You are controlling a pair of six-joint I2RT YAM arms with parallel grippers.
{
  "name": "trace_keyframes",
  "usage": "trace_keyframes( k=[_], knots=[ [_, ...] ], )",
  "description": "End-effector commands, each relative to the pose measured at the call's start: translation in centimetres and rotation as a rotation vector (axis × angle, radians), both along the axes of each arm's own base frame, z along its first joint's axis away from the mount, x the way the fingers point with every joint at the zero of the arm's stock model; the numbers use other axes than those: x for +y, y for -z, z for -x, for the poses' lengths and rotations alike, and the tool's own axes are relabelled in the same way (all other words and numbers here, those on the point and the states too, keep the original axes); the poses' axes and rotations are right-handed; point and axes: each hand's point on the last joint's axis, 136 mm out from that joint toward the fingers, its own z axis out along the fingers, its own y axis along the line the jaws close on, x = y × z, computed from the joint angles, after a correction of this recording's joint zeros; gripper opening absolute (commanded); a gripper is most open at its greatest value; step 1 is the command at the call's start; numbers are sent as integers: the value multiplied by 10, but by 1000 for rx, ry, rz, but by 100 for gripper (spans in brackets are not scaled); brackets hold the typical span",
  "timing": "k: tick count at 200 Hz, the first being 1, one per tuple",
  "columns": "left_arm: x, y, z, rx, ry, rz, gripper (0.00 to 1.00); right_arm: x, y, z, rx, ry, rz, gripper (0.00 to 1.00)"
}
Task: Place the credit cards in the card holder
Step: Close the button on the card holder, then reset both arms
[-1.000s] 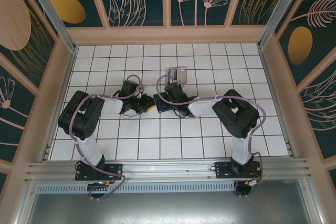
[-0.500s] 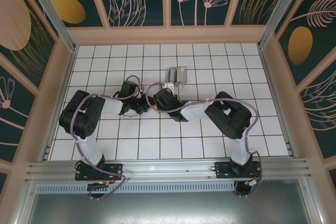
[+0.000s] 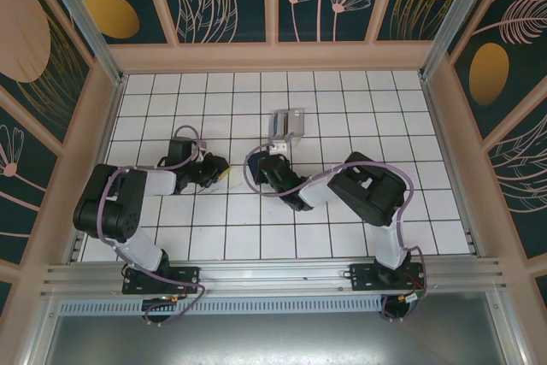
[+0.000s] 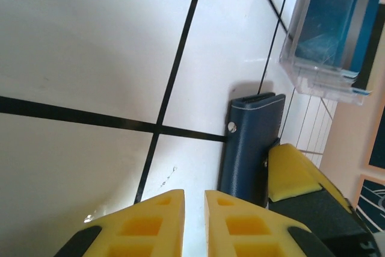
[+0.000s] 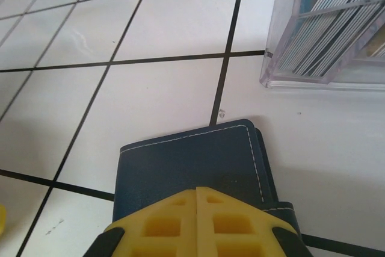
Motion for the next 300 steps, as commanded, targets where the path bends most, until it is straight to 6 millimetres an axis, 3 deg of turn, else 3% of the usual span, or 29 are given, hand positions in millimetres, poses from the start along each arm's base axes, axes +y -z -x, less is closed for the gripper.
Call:
trace_keyframes(
  k=[1,35,55,100,132,158,179,219,250,300],
  knots=[
    [9,-13,-2,-42,-4,-5,18,-49,112,71,367,-136,176,0],
    [17,-32,-8,-85,-37,7,19,-45,87,70,322,-226,130,0],
    [17,-36,-6,-97,-42,9,20,-29,58,68,282,-308,89,11],
    [21,-25,5,-80,-56,-1,21,2,-14,35,204,-347,44,19],
    [23,-16,15,-67,-44,-19,22,3,-44,19,202,-327,49,34],
    [27,-13,21,-70,-32,-60,22,-2,-63,9,237,-348,68,36],
    [30,-10,26,-71,-27,-88,22,-11,-62,7,319,-389,135,35],
    [33,-9,33,-75,-1,-130,26,-29,-47,14,446,-420,286,15],
    [42,-19,27,-114,-10,-207,32,-22,-29,25,557,-480,304,5],
    [49,-37,21,-170,-33,-256,31,-10,2,33,627,-507,332,1]
  ],
)
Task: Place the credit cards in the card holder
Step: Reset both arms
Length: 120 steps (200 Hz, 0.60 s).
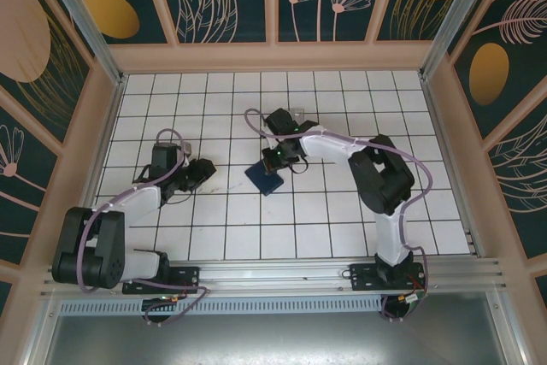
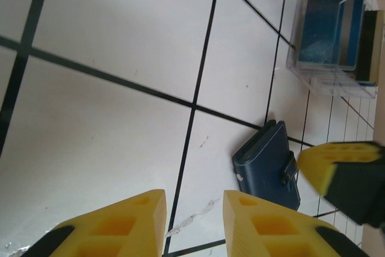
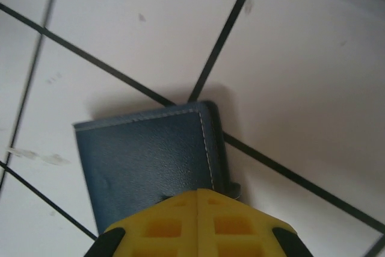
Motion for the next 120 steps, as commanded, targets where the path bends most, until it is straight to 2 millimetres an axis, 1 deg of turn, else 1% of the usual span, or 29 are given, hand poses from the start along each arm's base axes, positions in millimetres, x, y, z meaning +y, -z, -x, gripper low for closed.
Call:
trace_keyframes(
  k=[1,21,31,48,55,62,78,84,87,88,89,90,91,92,96,98,108,115,120],
  knots=[
    [7,-8,-4,-30,-6,-50,31,4,10,14,56,-44,23,1],
    [8,-5,-1,-26,-11,-54,31,1,29,17,80,-44,74,0],
    [8,-2,1,-19,-8,-54,31,-1,34,18,77,-45,100,0],
    [9,0,3,-15,-9,-58,31,-5,32,15,47,-41,135,0],
    [10,2,4,-13,-12,-62,32,-4,27,13,35,-39,137,0],
    [10,2,4,-13,-14,-66,33,-3,21,11,17,-33,132,2],
    [12,0,2,-23,-19,-80,41,6,-6,7,-34,-27,63,6],
    [19,-1,0,-23,-46,-115,44,10,-18,4,-60,-24,28,7],
    [22,-5,-3,-37,-60,-131,53,11,-25,2,-74,-21,12,8],
    [23,-6,-3,-43,-63,-136,65,12,-28,1,-81,-19,6,8],
    [24,-7,-4,-48,-66,-140,81,12,-30,0,-86,-18,0,8],
    [24,-8,-4,-54,-65,-143,90,13,-33,-1,-91,-17,-6,8],
    [24,-10,-5,-63,-68,-146,94,13,-35,-1,-97,-16,-11,8],
    [25,-12,-5,-73,-70,-149,96,13,-38,-2,-103,-14,-15,9],
    [27,-22,-8,-115,-73,-163,98,14,-48,-5,-128,-6,-34,9],
    [28,-25,-9,-131,-76,-171,98,14,-54,-7,-144,-1,-45,10],
    [40,-52,-13,-234,-122,-224,99,14,-86,-14,-233,26,-96,13],
    [52,-69,-14,-293,-170,-273,99,10,-109,-17,-308,55,-135,17],
    [61,-80,-14,-329,-208,-309,99,5,-125,-19,-373,81,-159,21]
  ],
)
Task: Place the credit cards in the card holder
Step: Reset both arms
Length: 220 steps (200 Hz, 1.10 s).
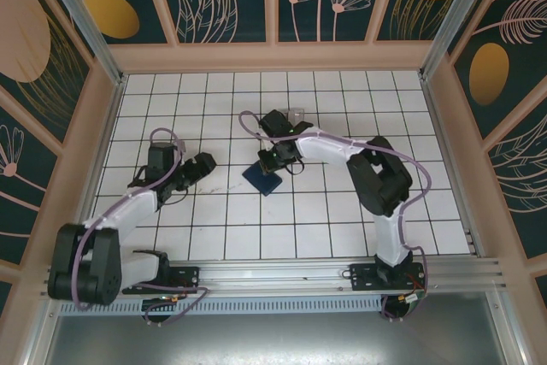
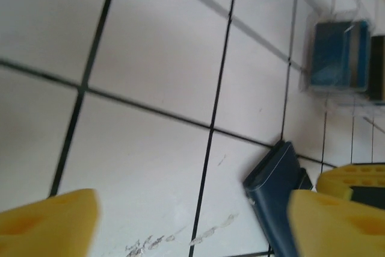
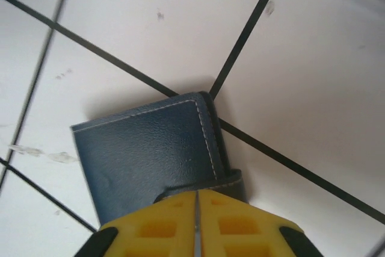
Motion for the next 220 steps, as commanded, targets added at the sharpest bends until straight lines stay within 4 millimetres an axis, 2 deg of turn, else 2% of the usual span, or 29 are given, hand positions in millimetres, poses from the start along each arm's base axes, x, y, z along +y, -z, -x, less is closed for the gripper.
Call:
trace_keyframes(
  k=[1,7,19,29,41,43,45,47,64,73,88,96,106,109,116,121,133,147,167,197,206,220],
  knots=[
    [37,-58,-11,-224,-135,-176,99,-2,-103,-18,-297,77,-176,23],
    [49,-69,-10,-256,-193,-213,99,-8,-125,-21,-383,109,-222,29],
    [66,-88,-7,-320,-274,-260,99,-30,-153,-19,-530,180,-289,43],
    [74,-103,-6,-367,-305,-293,98,-54,-170,-15,-629,252,-326,63],
    [80,-116,-6,-418,-332,-319,99,-84,-187,-9,-739,342,-353,78],
    [81,-118,-5,-428,-336,-323,99,-90,-188,-8,-755,358,-352,82],
    [82,-120,-5,-437,-339,-327,99,-95,-194,-6,-780,373,-362,93],
    [82,-122,-5,-447,-340,-329,99,-101,-195,-5,-799,383,-363,97],
    [85,-129,-3,-536,-356,-345,99,-146,-214,6,-960,474,-370,99],
    [87,-134,-1,-591,-370,-341,99,-178,-219,10,-1024,571,-334,99],
    [90,-136,4,-662,-395,-336,99,-240,-215,11,-1062,802,-244,99],
    [90,-138,6,-708,-391,-354,99,-267,-211,12,-1074,877,-226,99],
    [78,-138,8,-807,-281,-444,99,-293,-202,12,-1102,912,-197,99],
    [74,-140,8,-845,-245,-482,99,-296,-199,12,-1123,877,-176,99],
    [68,-131,10,-896,-178,-568,99,-292,-190,10,-1181,731,-133,99],
    [67,-129,12,-935,-156,-620,99,-291,-177,9,-1202,645,-103,99],
    [75,-116,8,-924,-172,-706,99,-314,-153,2,-1137,704,-90,99],
    [78,-100,-5,-844,-141,-771,99,-331,-136,-3,-1106,715,-145,99],
    [70,-80,-17,-834,-72,-786,99,-339,-129,1,-1151,719,-237,99],
    [59,-69,-29,-864,-40,-714,99,-348,-99,-5,-1131,738,-196,99],
    [63,-66,-37,-837,-50,-737,99,-349,-93,-7,-1127,741,-203,99],
    [78,-67,-42,-839,-135,-778,99,-344,-95,-14,-1145,702,-216,99]
  ],
)
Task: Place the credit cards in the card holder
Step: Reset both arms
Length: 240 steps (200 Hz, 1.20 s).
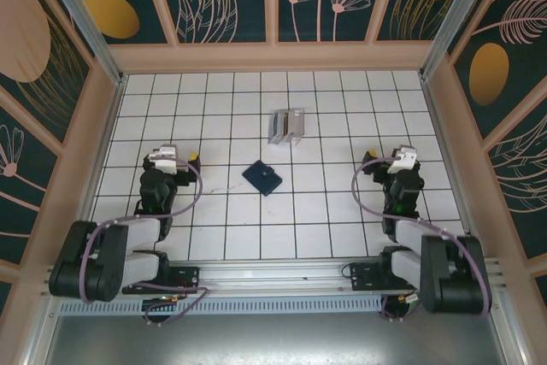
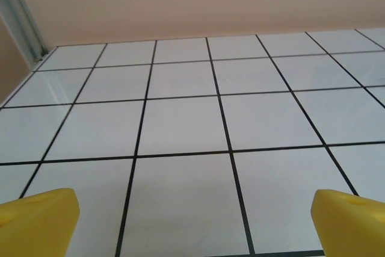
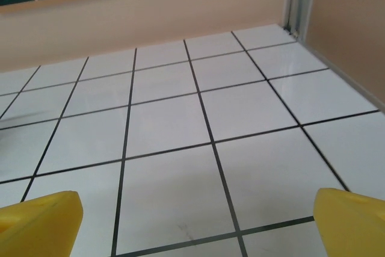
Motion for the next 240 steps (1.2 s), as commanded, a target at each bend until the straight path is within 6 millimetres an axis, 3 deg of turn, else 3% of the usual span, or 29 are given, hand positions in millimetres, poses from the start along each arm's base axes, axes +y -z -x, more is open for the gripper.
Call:
trace_keyframes(
  k=[1,16,27,37,47,71,240],
  knots=[
    [12,-43,-17,-190,-63,-24,99,12,-41,-11,-197,-83,8,99],
    [33,-34,-21,-185,-163,28,99,9,-31,-23,-169,-72,17,99],
    [36,-30,-25,-201,-151,51,99,3,-15,-30,-144,-40,0,99],
    [38,-29,-26,-177,-162,51,99,-1,-19,-38,-164,-22,4,99],
    [39,-25,-30,-159,-168,47,99,-4,-6,-45,-77,-3,-14,99],
    [44,-22,-37,-132,-190,62,99,-8,-6,-48,-78,27,-11,99],
    [45,-23,-36,-132,-193,63,99,-3,-4,-50,-62,3,2,99]
  ],
)
